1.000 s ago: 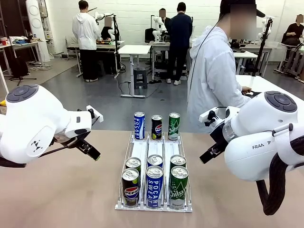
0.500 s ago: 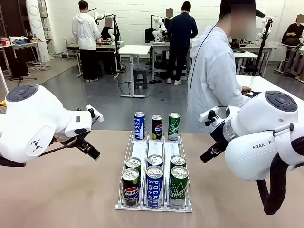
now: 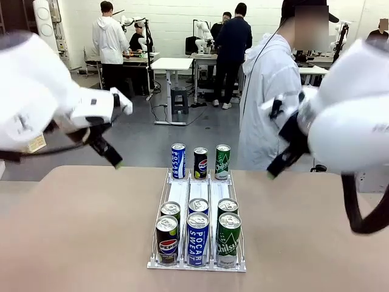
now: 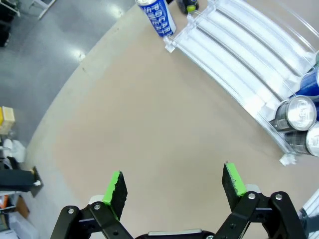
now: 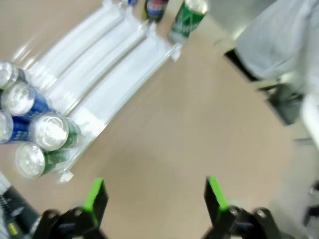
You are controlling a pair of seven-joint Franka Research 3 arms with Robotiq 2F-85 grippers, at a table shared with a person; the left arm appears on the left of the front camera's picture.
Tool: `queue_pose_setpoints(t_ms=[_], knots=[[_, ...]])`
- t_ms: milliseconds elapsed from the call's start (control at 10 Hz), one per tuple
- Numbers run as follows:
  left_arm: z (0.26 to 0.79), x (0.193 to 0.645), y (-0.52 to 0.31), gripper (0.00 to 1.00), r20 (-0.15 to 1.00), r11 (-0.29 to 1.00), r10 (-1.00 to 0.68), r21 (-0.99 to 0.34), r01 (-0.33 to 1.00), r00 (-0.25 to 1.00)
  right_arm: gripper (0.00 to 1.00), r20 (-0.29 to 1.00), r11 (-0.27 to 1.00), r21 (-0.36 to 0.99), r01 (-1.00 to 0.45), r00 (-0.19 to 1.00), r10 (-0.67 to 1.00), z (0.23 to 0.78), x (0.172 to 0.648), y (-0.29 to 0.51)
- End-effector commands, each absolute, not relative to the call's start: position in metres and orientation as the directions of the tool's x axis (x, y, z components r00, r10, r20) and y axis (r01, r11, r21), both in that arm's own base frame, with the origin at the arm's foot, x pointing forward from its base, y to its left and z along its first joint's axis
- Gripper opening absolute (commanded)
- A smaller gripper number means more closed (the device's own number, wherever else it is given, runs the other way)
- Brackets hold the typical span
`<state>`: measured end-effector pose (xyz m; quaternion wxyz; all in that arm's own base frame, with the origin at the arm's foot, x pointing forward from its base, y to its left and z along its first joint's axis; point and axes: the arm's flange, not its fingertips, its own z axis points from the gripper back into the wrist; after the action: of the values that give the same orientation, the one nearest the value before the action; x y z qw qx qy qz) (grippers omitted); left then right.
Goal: Retrieve and hand over the desired beverage to the person.
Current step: Pick up a can of the same type that the person held from the Automatic Can Dispenser.
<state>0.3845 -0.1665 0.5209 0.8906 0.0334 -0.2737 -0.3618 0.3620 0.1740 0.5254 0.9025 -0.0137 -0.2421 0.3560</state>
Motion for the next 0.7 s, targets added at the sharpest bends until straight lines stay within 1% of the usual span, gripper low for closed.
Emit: queue_pose_setpoints(t_ms=[0,200,300,400,500,600], knots=[[0.565,0.374,-0.174,1.00,0.449,0.722,-0.687,0.334,0.606,0.571,1.00,0.422,0.744,-0.181,-0.643,0.633,0.649,0.590,0.361,0.174],[0.598,0.360,-0.170,1.00,0.482,0.748,-0.662,0.363,0.556,0.574,1.00,0.440,0.760,-0.234,-0.606,0.631,0.639,0.633,0.348,0.176],[0.608,0.351,-0.169,1.00,0.491,0.755,-0.653,0.370,0.541,0.576,1.00,0.436,0.769,-0.248,-0.589,0.641,0.631,0.640,0.343,0.178],[0.600,0.361,-0.173,1.00,0.485,0.726,-0.679,0.331,0.602,0.551,1.00,0.406,0.763,-0.315,-0.564,0.646,0.646,0.633,0.342,0.178],[0.600,0.361,-0.173,1.00,0.485,0.726,-0.679,0.331,0.602,0.551,1.00,0.459,0.752,-0.224,-0.620,0.614,0.642,0.651,0.340,0.173],[0.600,0.361,-0.173,1.00,0.485,0.726,-0.679,0.331,0.602,0.551,1.00,0.459,0.752,-0.224,-0.620,0.614,0.642,0.651,0.340,0.173]])
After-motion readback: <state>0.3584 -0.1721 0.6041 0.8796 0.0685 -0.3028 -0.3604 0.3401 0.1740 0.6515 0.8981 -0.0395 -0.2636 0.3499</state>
